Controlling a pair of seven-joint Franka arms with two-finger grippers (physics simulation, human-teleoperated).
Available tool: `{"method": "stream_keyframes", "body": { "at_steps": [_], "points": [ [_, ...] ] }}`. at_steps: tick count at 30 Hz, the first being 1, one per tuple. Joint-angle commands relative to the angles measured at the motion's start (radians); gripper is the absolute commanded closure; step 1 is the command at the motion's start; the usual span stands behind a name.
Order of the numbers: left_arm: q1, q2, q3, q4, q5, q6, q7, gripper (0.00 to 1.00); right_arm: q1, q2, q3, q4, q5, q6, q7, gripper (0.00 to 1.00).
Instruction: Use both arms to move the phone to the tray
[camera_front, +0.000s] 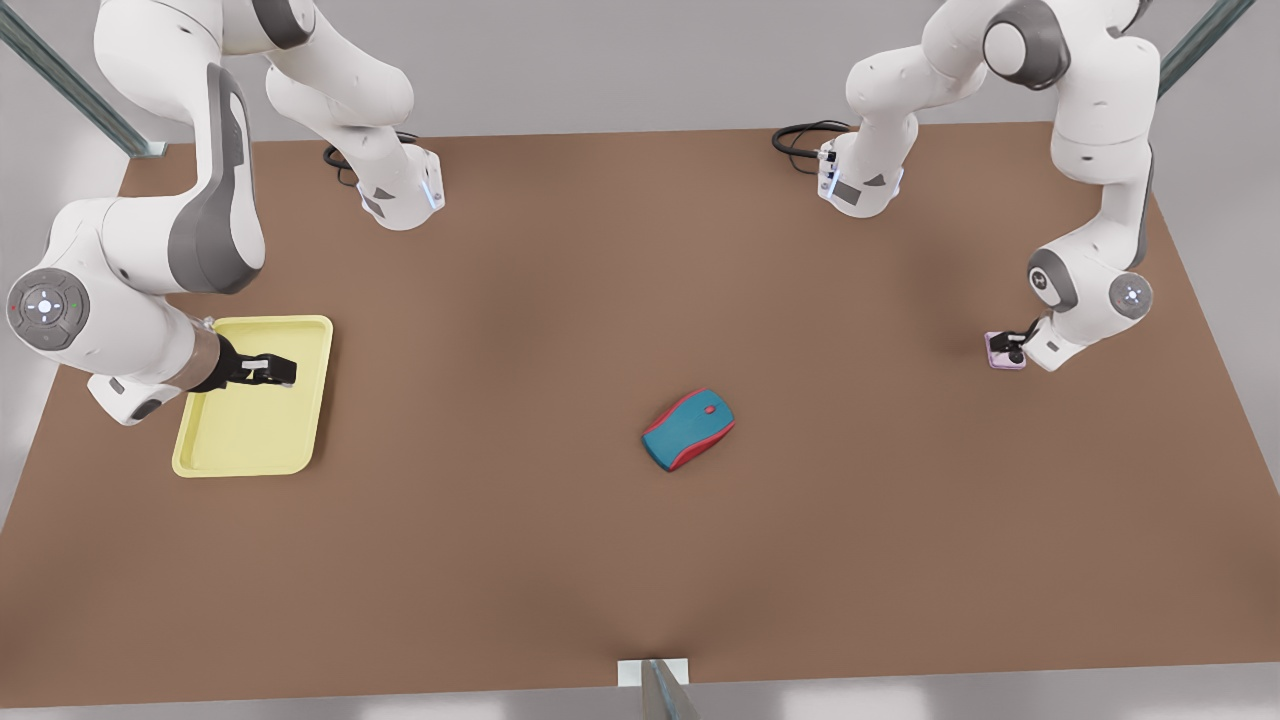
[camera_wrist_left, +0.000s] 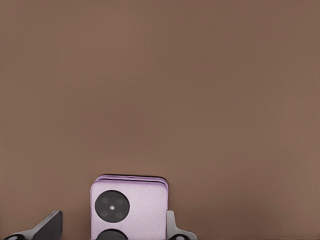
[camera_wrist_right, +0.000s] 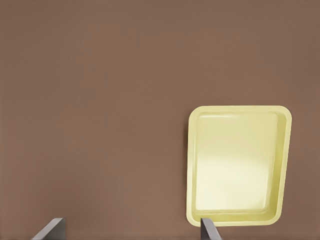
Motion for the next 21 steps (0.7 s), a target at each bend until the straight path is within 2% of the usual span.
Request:
{"method": "stream_keyframes", "body": {
  "at_steps": [1,5,19,20,21],
  "points": [
    [0.001,0.004,0.000,-0.001,0.001,0.039,0.266,0.00,0.000,0.000,0.000,0.000,0.001,0.000,0.001,0.00],
    [0.001,0.002,-0.001,-0.029,-0.119,0.022,0.242,0.00,0.000,0.000,0.000,0.002,0.001,-0.013,0.003,0.00],
    [0.001,0.031,-0.001,-0.026,-0.111,0.039,0.134,0.00,0.000,0.000,0.000,0.002,-0.001,-0.013,0.003,0.00],
    [0.001,0.031,-0.001,-0.026,-0.113,0.039,0.134,0.02,0.000,0.000,0.000,0.002,-0.001,-0.013,0.003,0.00],
    [0.000,0.031,-0.001,-0.024,-0.113,0.039,0.133,0.23,0.000,0.000,0.000,0.000,-0.001,-0.013,0.001,0.00]
  ]
}}
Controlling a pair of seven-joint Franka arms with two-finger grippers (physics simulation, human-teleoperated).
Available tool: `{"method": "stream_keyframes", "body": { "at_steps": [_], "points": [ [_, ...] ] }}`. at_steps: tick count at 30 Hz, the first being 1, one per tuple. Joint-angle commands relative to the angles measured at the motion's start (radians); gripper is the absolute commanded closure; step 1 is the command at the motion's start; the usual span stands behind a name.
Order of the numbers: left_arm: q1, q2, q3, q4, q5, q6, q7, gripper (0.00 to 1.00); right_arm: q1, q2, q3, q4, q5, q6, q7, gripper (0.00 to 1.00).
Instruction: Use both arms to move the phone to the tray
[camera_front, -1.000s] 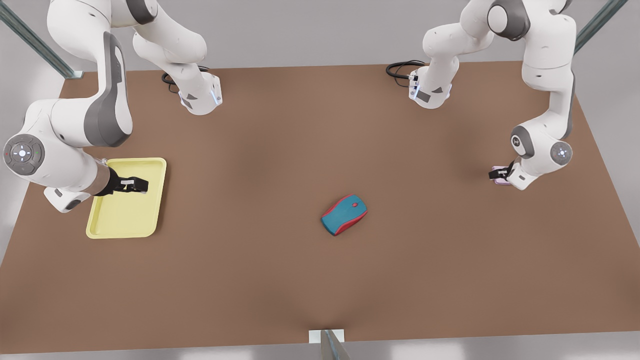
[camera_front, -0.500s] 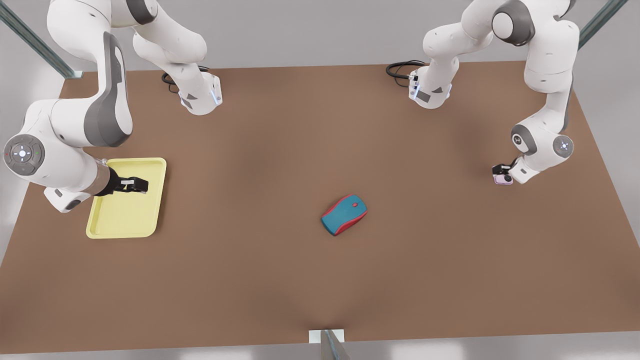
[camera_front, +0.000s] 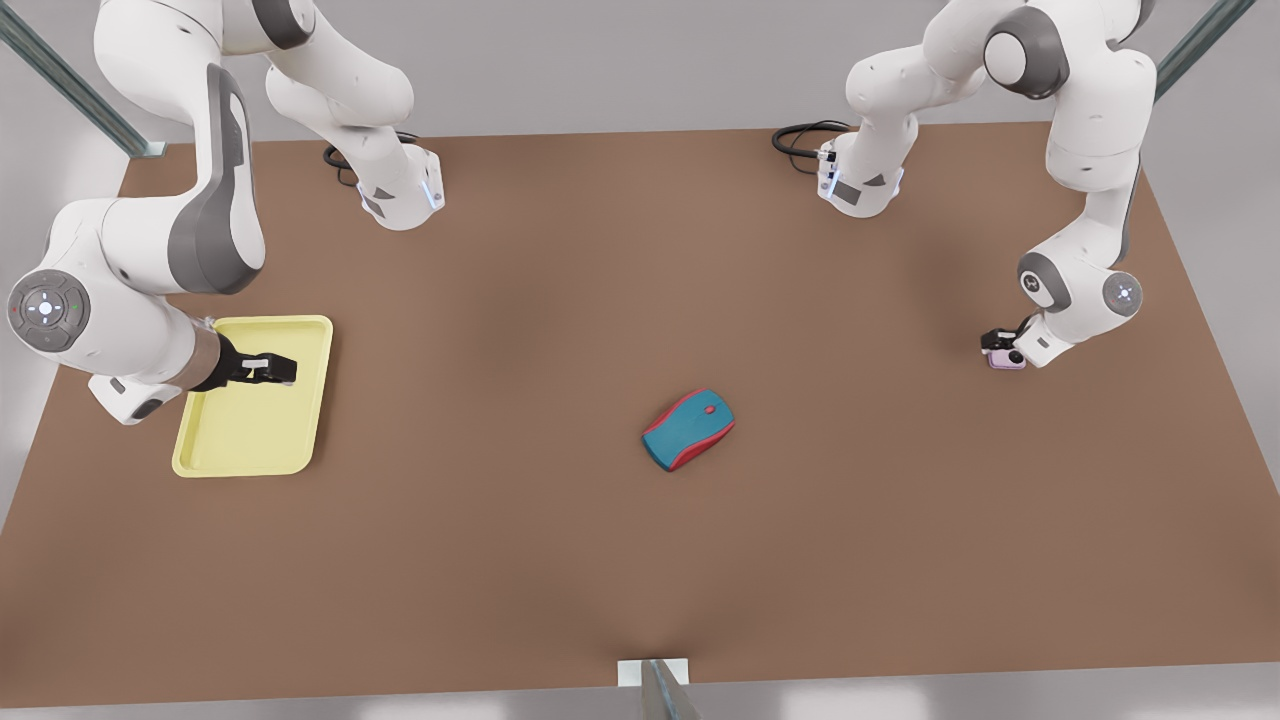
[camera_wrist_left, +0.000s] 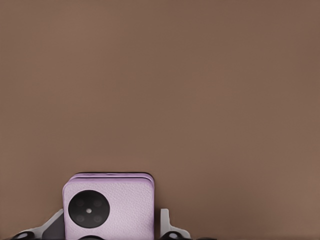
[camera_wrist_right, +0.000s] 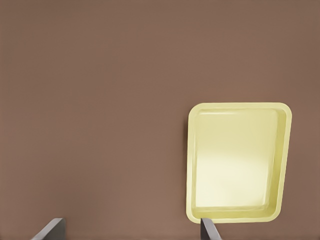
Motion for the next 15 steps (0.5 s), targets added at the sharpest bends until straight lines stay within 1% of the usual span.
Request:
{"method": "stream_keyframes", "body": {
  "at_steps": [1,5,9,11,13,14,15],
  "points": [
    [0.000,0.000,0.000,0.001,0.000,0.003,0.012,0.25,0.000,-0.001,0.000,0.001,0.000,-0.002,-0.001,0.00],
    [0.000,0.000,0.000,0.004,-0.003,0.003,-0.002,0.24,0.000,-0.001,0.000,0.001,0.001,0.000,-0.001,0.00],
    [-0.017,-0.030,-0.011,0.009,0.000,-0.013,-0.112,0.24,0.000,0.000,0.000,0.001,0.001,-0.002,-0.001,0.00],
    [-0.097,-0.063,-0.012,0.009,0.000,-0.061,-0.222,0.24,0.000,-0.001,0.000,0.001,0.001,-0.002,-0.001,0.00],
    [-0.307,-0.111,-0.012,0.007,0.000,-0.144,-0.469,0.24,0.000,0.000,0.000,-0.001,0.000,-0.002,-0.001,0.00],
    [-0.396,-0.125,-0.037,0.009,-0.002,-0.173,-0.581,0.24,0.000,-0.001,0.000,0.001,0.000,-0.002,-0.001,0.00],
    [-0.436,-0.128,-0.101,0.009,0.000,-0.178,-0.689,0.24,0.000,0.000,0.000,-0.001,0.000,-0.002,0.001,0.00]
  ]
}}
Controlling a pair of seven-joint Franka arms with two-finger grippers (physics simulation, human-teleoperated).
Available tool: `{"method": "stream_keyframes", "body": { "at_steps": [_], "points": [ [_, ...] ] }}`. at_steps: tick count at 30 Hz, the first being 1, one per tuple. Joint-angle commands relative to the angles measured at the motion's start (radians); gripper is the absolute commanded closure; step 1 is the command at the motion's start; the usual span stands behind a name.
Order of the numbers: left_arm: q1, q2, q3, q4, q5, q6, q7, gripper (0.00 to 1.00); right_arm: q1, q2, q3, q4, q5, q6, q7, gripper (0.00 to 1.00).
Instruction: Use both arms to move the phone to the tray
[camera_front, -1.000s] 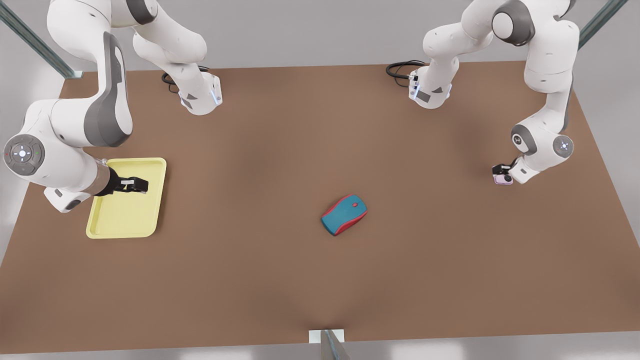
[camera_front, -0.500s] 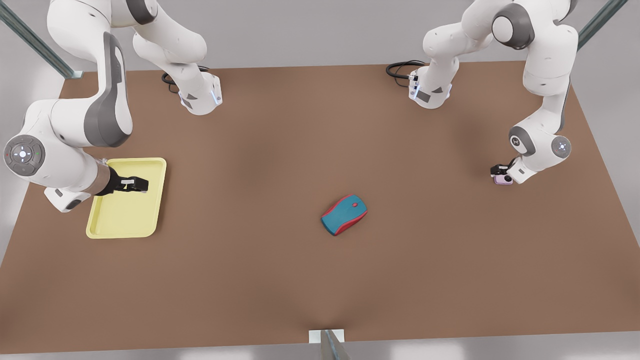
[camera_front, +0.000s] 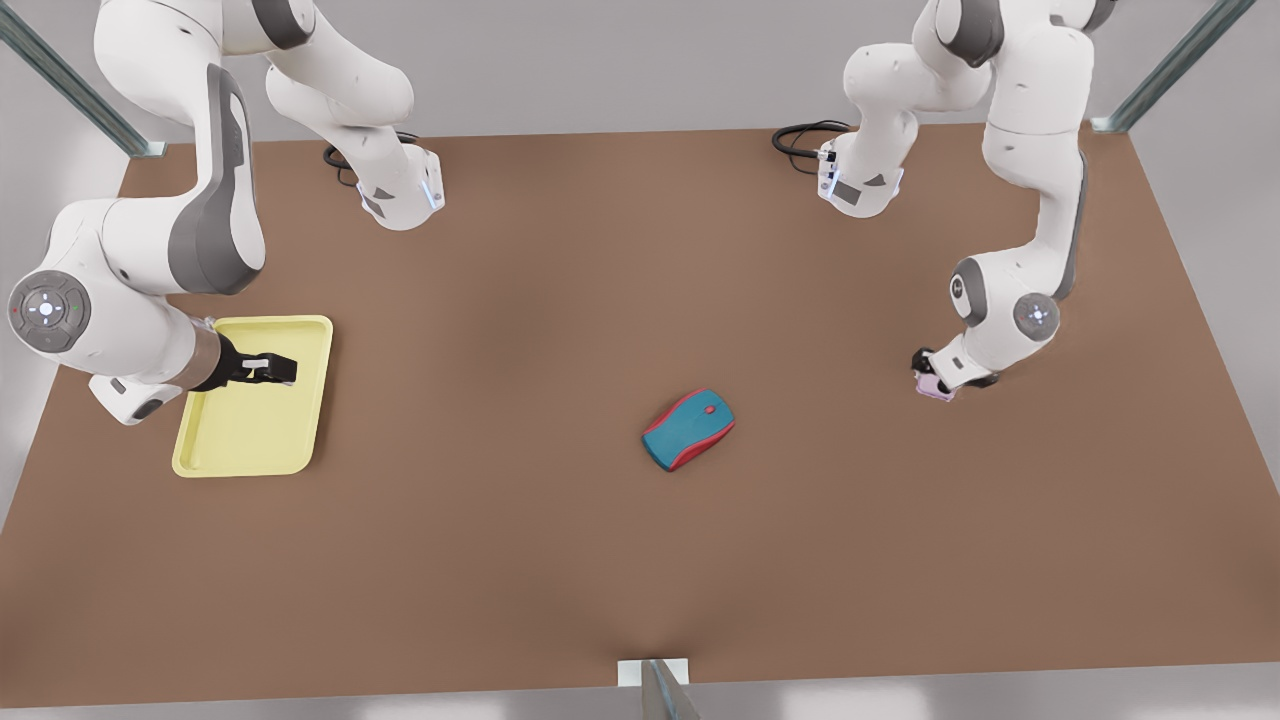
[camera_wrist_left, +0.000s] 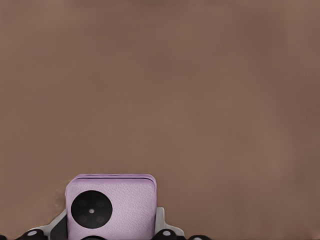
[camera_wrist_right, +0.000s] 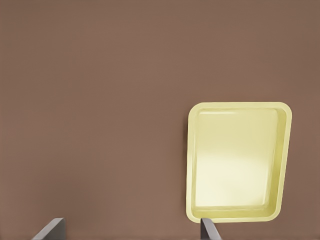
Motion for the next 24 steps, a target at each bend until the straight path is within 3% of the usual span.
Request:
{"method": "stream_keyframes", "body": {
  "at_steps": [1,3,4,8,10,14,18,24],
  "points": [
    [-0.081,-0.005,-0.056,0.007,-0.005,-0.096,-0.602,0.24,-0.001,-0.001,-0.001,0.000,0.002,-0.001,0.001,0.00],
    [-0.233,0.006,-0.087,0.051,-0.005,-0.131,-0.814,0.24,-0.001,-0.001,-0.001,0.000,0.000,-0.001,0.001,0.00],
    [-0.340,0.028,-0.090,0.146,-0.007,-0.235,-0.964,0.24,-0.001,-0.001,-0.001,0.000,0.000,-0.001,0.001,0.00],
    [-0.730,0.340,-0.087,0.833,-0.074,-0.642,-1.518,0.24,-0.001,-0.001,-0.001,0.000,0.002,-0.001,0.000,0.00],
    [-0.787,0.451,-0.088,1.004,-0.108,-0.682,-1.616,0.24,-0.001,-0.001,-0.001,0.000,0.000,-0.002,0.001,0.00],
    [-0.810,0.534,-0.088,1.087,-0.117,-0.659,-1.690,0.23,-0.001,-0.001,-0.001,0.000,0.000,-0.002,0.000,0.00],
    [-0.813,0.675,-0.101,1.289,-0.117,-0.605,-1.862,0.23,0.000,-0.001,-0.001,0.000,0.000,-0.002,0.000,0.00],
    [-0.813,0.723,-0.099,1.292,-0.116,-0.505,-1.854,0.23,0.000,-0.001,-0.001,0.000,0.000,-0.002,0.000,0.00]
  ]
}}
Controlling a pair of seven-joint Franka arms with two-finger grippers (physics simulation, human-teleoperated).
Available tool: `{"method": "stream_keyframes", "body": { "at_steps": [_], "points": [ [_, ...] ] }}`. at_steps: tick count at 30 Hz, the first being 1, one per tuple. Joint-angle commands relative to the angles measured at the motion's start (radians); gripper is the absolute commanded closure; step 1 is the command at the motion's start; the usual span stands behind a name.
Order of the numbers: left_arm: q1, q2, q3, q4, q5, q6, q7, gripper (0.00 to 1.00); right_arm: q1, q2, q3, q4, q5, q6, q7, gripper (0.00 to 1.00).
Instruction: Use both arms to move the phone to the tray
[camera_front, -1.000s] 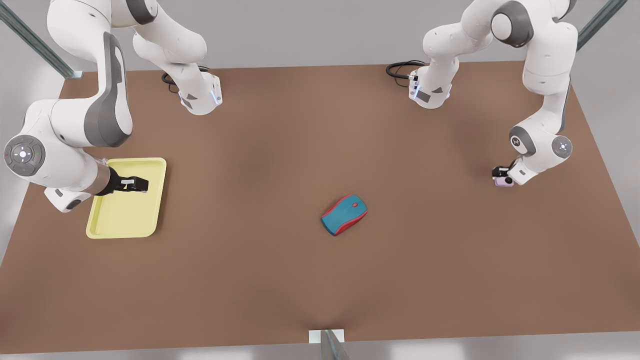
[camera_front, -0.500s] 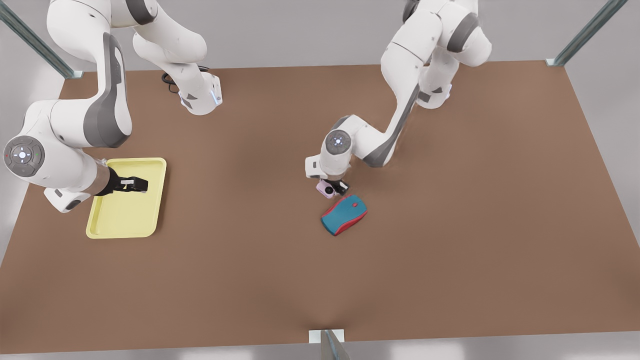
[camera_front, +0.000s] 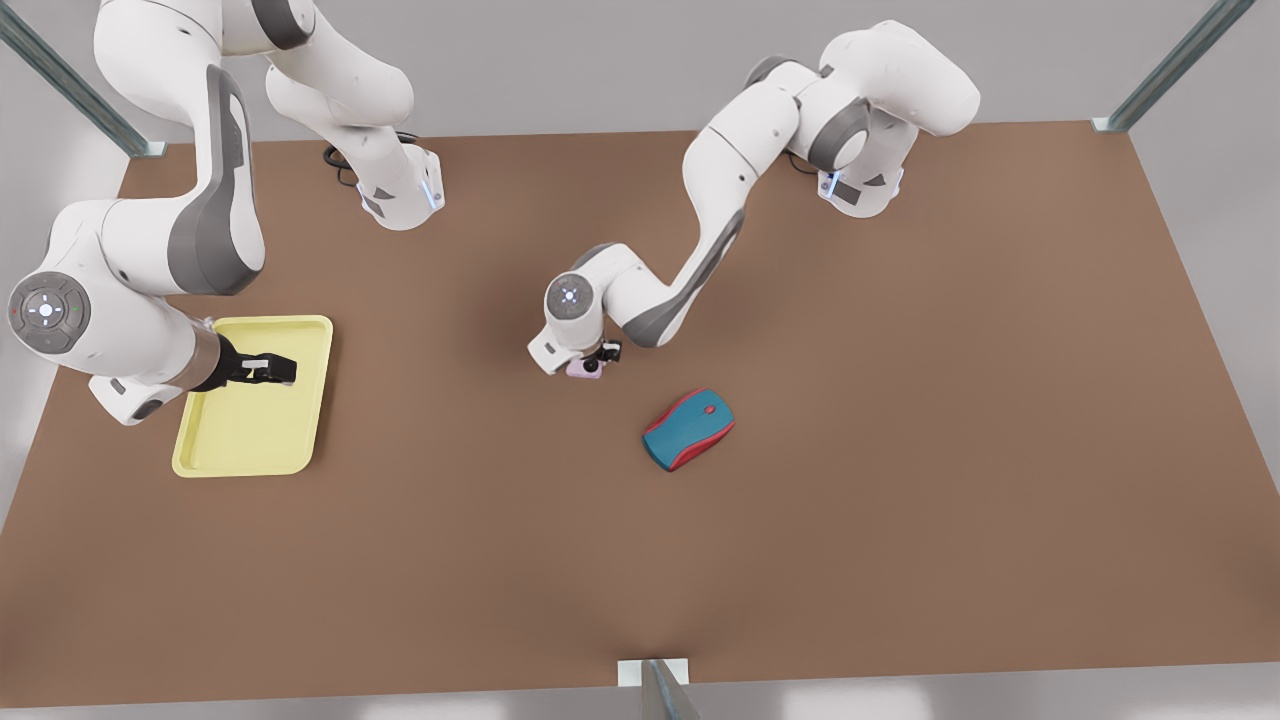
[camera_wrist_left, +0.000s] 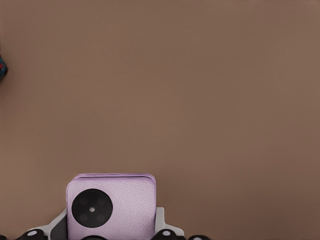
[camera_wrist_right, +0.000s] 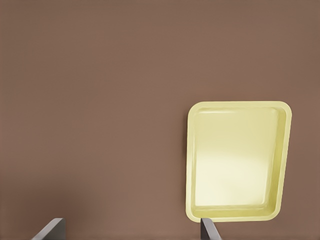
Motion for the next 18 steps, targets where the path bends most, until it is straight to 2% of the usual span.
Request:
{"method": "stream_keyframes", "body": {
  "at_steps": [1,6,7,8,12,13,15,16,17,18],
  "points": [
    [-0.001,0.010,0.000,0.003,-0.001,0.060,-0.608,0.23,0.000,-0.001,0.000,0.000,0.001,-0.001,-0.001,0.00],
    [0.001,0.031,-0.038,0.033,-0.001,0.066,-0.349,0.22,0.000,-0.001,0.000,0.000,0.001,-0.013,0.001,0.00],
    [-0.001,0.050,-0.038,0.056,0.000,0.066,-0.352,0.14,0.000,-0.001,0.000,0.000,0.001,-0.013,0.001,0.00],
    [-0.001,0.050,-0.038,0.056,0.000,0.066,-0.352,0.00,0.000,-0.001,0.000,0.000,0.001,-0.013,0.001,0.00],
    [0.028,0.022,-0.035,0.053,0.003,0.031,-0.330,0.00,0.003,-0.001,0.002,0.002,0.001,-0.013,0.006,0.00],
    [0.177,-0.111,-0.041,0.052,-0.003,-0.265,-0.084,0.00,0.006,0.000,0.002,0.002,0.002,-0.013,0.009,0.00],
    [0.510,-0.372,-0.018,0.052,0.020,-0.633,0.375,0.00,0.048,-0.004,0.009,0.007,0.005,-0.010,0.032,0.00],
    [0.606,-0.432,-0.006,0.052,0.086,-0.729,0.539,0.00,0.109,-0.001,0.011,0.017,0.007,-0.010,0.099,0.00],
    [0.656,-0.461,0.041,0.050,0.095,-0.762,0.569,0.00,0.169,0.002,0.011,0.014,0.034,-0.004,0.171,0.00],
    [0.718,-0.522,0.038,-0.009,0.095,-0.749,0.604,0.00,0.212,0.019,0.011,0.016,0.060,0.009,0.248,0.00]
  ]
}}
